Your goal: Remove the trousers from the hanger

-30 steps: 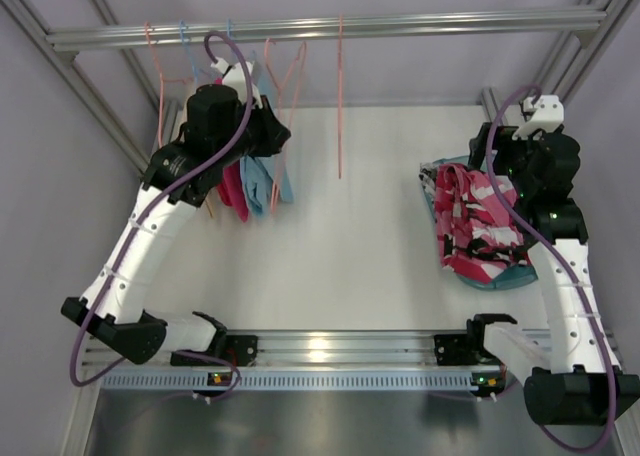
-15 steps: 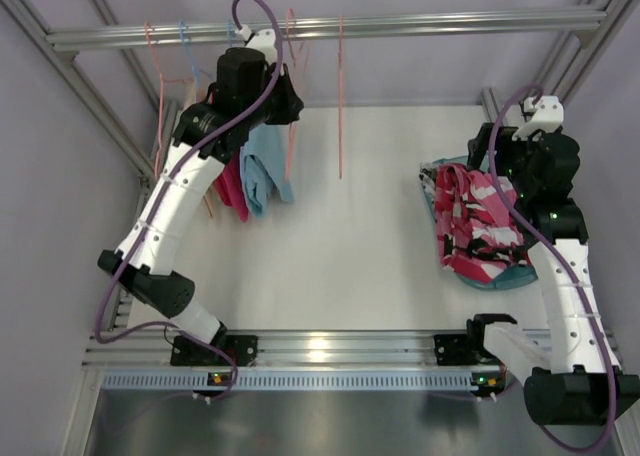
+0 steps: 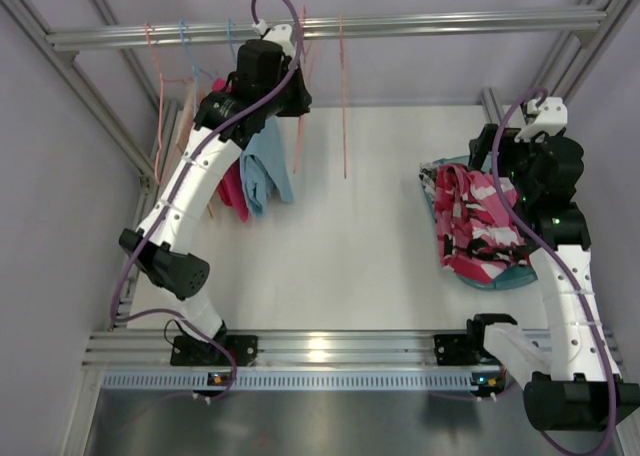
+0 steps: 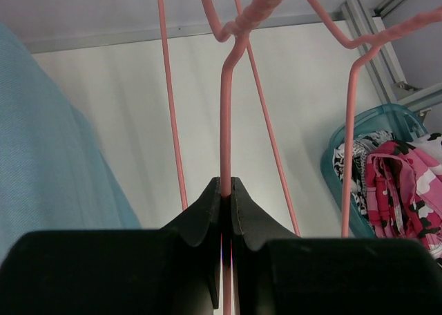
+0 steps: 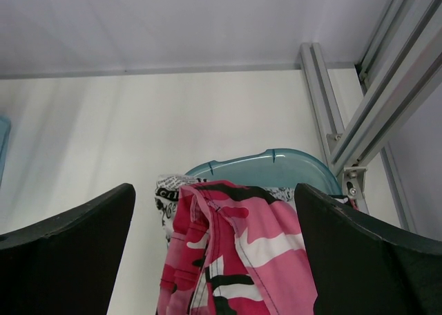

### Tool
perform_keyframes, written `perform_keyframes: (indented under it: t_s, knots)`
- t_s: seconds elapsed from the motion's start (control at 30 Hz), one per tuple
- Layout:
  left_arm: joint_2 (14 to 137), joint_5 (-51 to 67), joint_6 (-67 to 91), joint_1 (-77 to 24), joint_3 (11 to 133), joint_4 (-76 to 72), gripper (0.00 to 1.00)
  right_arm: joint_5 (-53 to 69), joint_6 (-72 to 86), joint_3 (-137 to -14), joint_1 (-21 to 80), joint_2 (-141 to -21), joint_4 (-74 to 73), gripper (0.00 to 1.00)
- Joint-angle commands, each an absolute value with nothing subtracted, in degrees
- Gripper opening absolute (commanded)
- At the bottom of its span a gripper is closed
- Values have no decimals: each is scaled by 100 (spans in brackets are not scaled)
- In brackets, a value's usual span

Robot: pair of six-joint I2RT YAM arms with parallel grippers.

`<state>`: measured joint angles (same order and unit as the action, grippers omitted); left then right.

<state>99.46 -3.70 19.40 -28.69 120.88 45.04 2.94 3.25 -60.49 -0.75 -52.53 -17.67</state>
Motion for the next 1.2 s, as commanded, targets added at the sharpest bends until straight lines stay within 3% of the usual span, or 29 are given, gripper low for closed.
perform_keyframes:
  t_s: [0.0,0.6,0.77,1.0,1.07,1.17]
  knots:
    - [10072,-378,1951,-2900,12296,4342,0,360,395,-6117,-44,-5150,-1688,99]
    - [10380,-229,2118,-3023,12296,4272,3,396,501,-6029,-44,-5107,-1723,99]
    - [10205,-281,2153,-3041,12173,4254,34,387,501,-6029,-44,-5054,-1767,99]
    - [9555,-220,2127,-3006,11533,4175,66,439,483,-6056,-44,-5010,-1784,99]
    - [9247,-176,2109,-2997,11191,4105,70,475,501,-6056,-44,-5001,-1775,99]
    - [8817,78,2109,-2988,10812,3964,94,518,492,-6064,-44,-4992,-1775,99]
